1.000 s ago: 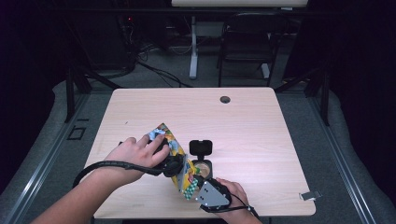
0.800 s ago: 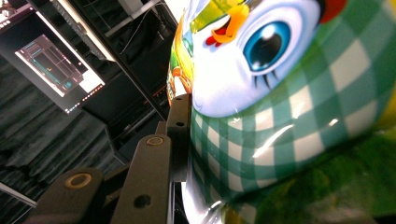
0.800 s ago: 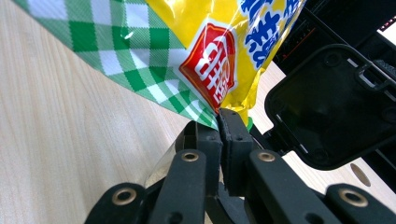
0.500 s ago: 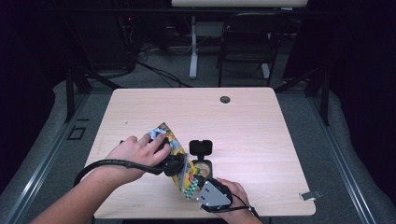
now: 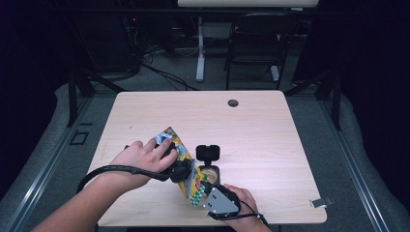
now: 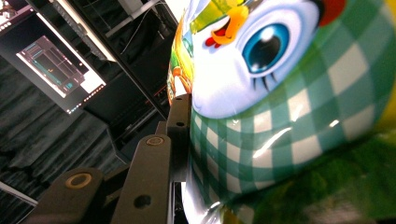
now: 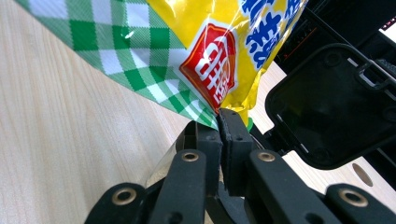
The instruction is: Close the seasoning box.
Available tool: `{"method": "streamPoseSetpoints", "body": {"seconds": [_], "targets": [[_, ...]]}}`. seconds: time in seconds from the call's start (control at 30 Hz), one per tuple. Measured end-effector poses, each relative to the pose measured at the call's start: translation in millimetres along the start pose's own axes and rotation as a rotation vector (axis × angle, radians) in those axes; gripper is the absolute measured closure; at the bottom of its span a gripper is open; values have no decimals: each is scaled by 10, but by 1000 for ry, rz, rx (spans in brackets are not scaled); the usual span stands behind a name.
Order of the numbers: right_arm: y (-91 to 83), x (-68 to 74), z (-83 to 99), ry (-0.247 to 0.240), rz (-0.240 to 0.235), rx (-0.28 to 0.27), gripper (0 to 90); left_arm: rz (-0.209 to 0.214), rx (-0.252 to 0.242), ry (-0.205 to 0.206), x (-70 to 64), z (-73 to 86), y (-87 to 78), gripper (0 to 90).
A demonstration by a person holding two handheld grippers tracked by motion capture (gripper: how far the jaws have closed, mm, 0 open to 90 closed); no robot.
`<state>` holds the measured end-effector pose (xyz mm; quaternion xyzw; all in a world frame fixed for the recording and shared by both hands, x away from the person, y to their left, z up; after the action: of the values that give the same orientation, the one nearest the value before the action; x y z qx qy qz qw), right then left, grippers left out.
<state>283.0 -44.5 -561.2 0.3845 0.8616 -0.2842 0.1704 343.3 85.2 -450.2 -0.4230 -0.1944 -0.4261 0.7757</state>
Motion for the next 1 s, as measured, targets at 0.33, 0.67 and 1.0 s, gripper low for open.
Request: {"method": "streamPoseSetpoints", "body": {"seconds": [0.33,0.67,1.0], "targets": [[2,2,-3,0,0,-2,876,-5,-1,2,5,-6,-9,723],[2,2,0,-3,1,0,876,-8,3,6,8,-11,-14,733],[3,5,-2,-4,1,0,876,-12,6,7,7,-9,-22,737]]}}
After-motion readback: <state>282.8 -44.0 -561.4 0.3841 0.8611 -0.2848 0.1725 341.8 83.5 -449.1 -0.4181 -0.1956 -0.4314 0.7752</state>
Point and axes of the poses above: each handheld gripper's, and its own axes: y roughly forward along the jaws, z roughly out of its underside, x roughly to its left, the point moved 8 cm from there along y, roughly forward along the jaws, and after that the axes turned 5 degrees about z, right-handed, at the moved point
